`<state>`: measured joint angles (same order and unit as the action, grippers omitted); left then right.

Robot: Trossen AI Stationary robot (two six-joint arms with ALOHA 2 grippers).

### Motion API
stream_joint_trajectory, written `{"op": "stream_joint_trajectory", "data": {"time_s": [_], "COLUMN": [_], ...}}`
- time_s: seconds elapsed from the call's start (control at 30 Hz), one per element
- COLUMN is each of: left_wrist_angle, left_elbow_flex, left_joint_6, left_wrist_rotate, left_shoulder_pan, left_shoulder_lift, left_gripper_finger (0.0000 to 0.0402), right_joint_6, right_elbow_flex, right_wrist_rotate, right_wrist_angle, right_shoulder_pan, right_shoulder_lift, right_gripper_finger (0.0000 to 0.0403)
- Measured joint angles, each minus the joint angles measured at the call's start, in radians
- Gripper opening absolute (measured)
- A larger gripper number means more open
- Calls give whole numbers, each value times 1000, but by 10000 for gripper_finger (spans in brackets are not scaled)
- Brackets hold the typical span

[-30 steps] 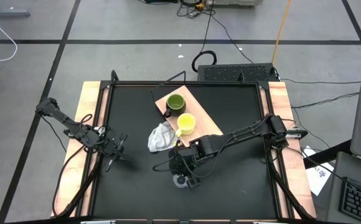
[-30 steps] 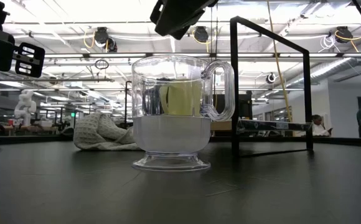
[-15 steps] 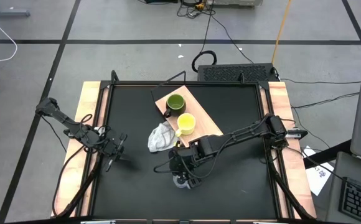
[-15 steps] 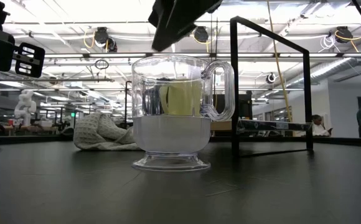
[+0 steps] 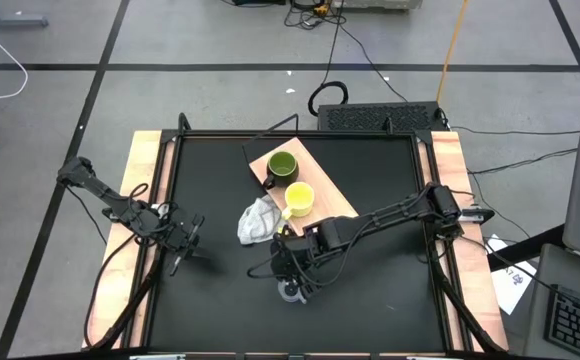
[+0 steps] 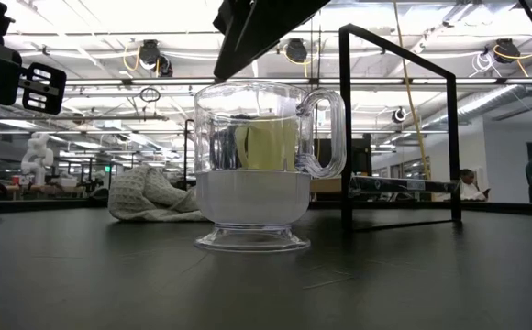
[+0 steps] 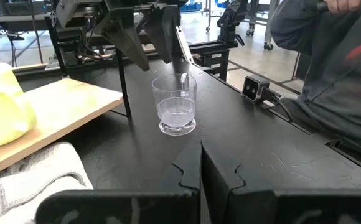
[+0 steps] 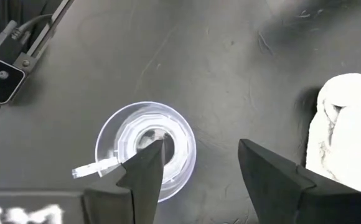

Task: Stack small to large cups/mugs on shelf
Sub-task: Put the transparent mug on the shelf

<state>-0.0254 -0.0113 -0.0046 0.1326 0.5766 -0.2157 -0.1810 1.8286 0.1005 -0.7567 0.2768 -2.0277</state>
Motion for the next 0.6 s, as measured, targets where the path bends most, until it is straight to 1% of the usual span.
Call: {"op": "stream_joint_trajectory", "data": {"time_s": [0.2,0.47,0.6], "left_wrist_angle": [0,0,0], "left_elbow_flex": [0,0,0], "left_joint_6": [1,0,0], "left_wrist_rotate": [0,0,0], "left_shoulder_pan": [0,0,0], "left_shoulder_lift": [0,0,0], "left_gripper_finger": [8,8,8], "right_joint_6": [-8,-3,-75], "right_elbow_flex": [-14,-104,-127], "right_wrist_rotate": [4,4,5], "right_wrist_angle": [12,84,98], "right_shoulder_pan": [5,5,7], "right_shoulder_lift": [0,0,0], "right_gripper_finger": [197,196,196]}}
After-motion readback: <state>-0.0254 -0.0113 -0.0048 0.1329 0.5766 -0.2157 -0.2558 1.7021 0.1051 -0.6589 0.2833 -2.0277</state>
